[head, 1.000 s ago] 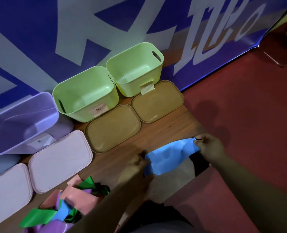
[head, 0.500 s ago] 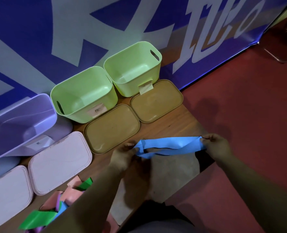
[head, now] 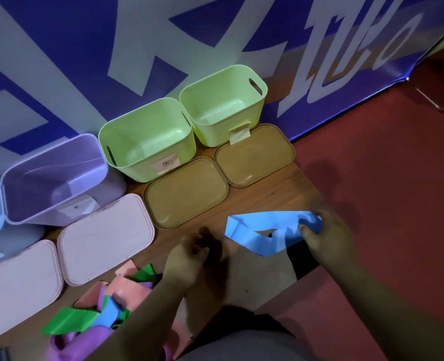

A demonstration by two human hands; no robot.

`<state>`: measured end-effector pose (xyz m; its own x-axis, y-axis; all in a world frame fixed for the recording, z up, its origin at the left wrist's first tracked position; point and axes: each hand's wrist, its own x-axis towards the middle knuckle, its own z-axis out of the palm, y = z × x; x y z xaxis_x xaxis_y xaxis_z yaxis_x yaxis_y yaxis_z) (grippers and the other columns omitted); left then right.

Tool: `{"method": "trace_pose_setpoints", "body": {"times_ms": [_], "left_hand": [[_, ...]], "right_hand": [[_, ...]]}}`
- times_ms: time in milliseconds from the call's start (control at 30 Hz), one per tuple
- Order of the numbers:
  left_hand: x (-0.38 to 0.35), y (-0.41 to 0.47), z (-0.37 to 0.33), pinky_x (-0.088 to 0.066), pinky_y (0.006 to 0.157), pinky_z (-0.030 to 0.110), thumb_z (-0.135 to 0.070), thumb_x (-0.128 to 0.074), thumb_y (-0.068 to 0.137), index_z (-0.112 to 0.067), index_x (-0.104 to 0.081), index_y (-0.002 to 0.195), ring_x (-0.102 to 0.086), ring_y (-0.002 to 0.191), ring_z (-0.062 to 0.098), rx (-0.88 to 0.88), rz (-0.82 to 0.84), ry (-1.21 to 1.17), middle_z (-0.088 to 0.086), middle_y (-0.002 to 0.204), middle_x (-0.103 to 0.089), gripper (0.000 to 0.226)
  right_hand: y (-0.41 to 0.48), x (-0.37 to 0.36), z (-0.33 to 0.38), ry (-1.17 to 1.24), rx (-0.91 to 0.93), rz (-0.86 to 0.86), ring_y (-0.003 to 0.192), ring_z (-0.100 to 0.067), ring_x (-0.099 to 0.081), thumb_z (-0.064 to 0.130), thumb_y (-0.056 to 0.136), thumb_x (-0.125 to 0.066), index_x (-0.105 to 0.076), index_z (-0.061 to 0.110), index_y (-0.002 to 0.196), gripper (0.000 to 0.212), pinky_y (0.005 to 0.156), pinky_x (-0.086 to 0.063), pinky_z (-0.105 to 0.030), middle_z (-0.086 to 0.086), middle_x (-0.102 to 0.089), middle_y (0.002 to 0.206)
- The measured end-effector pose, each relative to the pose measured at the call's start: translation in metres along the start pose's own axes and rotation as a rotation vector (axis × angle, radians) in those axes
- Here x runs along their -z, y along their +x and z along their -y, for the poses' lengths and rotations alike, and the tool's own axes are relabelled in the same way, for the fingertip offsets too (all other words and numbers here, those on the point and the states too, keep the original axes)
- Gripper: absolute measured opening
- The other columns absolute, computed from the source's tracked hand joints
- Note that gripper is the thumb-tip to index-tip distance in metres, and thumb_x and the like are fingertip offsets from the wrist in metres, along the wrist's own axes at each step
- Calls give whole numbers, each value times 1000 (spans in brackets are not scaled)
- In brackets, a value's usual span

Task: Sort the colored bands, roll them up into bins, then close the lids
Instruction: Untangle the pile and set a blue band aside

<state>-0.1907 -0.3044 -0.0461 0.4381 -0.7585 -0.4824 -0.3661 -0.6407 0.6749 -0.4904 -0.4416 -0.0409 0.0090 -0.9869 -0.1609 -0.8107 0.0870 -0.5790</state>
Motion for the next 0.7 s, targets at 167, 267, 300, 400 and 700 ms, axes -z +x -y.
{"method": "trace_pose_setpoints", "body": {"times_ms": [167,267,300,400,700], "left_hand": [[35,-27,21,-51,77,28,-21,-72,85,-29,-61,113,-66,85,12,-113,-62,132,-10,94,-68,31],[61,-44,39,-53,79,30,-23,-72,84,-30,-61,113,-66,87,14,-197,-120,186,-7,99,-67,31],[70,-51,45,-53,77,31,-25,-71,84,-31,-61,113,-66,87,16,-200,-138,213,-6,100,-66,31],[96,-71,68,-52,75,33,-34,-67,81,-29,-60,115,-64,90,20,-198,-200,318,-4,106,-64,35],[156,-128,148,-46,96,29,-32,-68,76,-21,-63,122,-59,112,22,-115,-306,280,1,126,-62,48]], "right_hand": [[-27,-33,37,-48,172,94,110,-28,-60,24,74,-80,-66,10,109,40,96,-45,-36,-6,-67,114],[-47,-56,63,-61,273,171,108,-29,-59,25,73,-80,-65,13,108,40,95,-45,-40,-4,-66,112],[-54,-63,72,-66,320,187,106,-30,-60,25,71,-81,-66,14,107,40,93,-47,-41,-4,-66,110],[-77,-84,101,-112,460,272,106,-28,-61,30,71,-82,-67,18,108,42,92,-48,-40,-2,-66,113],[-155,-139,182,-100,648,626,126,-16,-51,30,81,-70,-62,21,126,46,103,-37,-22,4,-51,138]]}}
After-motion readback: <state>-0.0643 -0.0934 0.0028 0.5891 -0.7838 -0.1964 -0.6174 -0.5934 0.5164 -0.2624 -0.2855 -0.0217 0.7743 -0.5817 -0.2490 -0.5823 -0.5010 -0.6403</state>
